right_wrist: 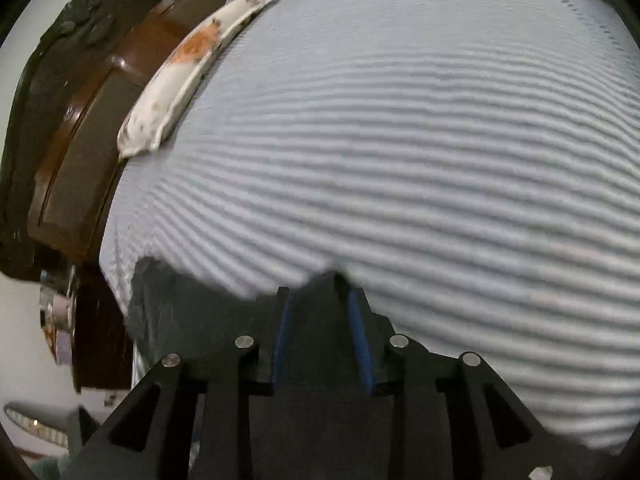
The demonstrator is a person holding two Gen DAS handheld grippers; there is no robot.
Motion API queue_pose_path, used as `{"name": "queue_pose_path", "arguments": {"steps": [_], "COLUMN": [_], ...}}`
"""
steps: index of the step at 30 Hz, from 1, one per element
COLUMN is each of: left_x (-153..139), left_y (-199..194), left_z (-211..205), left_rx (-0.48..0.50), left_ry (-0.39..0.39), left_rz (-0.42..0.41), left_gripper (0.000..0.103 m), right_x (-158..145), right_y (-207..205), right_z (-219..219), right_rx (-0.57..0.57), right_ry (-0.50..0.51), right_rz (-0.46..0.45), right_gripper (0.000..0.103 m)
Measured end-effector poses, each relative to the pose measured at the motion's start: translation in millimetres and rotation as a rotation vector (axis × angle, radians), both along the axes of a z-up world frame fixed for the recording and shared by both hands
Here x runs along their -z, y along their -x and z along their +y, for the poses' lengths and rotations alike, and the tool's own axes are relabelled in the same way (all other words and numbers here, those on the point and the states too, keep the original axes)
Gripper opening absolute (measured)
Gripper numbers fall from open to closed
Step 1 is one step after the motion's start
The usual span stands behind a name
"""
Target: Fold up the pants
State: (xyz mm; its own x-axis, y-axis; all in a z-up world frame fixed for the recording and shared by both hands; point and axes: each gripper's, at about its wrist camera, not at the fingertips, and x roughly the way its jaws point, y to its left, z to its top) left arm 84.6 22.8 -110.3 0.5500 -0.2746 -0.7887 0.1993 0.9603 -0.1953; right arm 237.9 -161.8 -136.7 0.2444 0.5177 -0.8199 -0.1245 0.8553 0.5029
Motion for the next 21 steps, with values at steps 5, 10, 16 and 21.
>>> {"name": "queue_pose_path", "arguments": {"steps": [5,10,16,21], "left_x": [19,35,34,28], "left_y": [-2,-5,2,11], "left_z": [-17,-26,-33,-33], "left_rx": [0.013,0.044,0.044,0.03], "left_ry": [-0.126,-0.222,-0.255,-0.221], "left_rz": [0.076,0.059,0.014,0.018], "left_gripper": [0.027,0.03,0.032,0.036], "right_x": [34,40,4,-7], "right_y": [19,22,88,176], "right_z": [9,-6,-59,-151], "right_rx": [0.007,0.114,0.25,0.412], "right_ry": [0.139,0.125,-0.034,-0.057], "right_rz": [0.07,0.056,-0.019,-0.024], "right_gripper": [0.025,0.022,0.028,0.031]}}
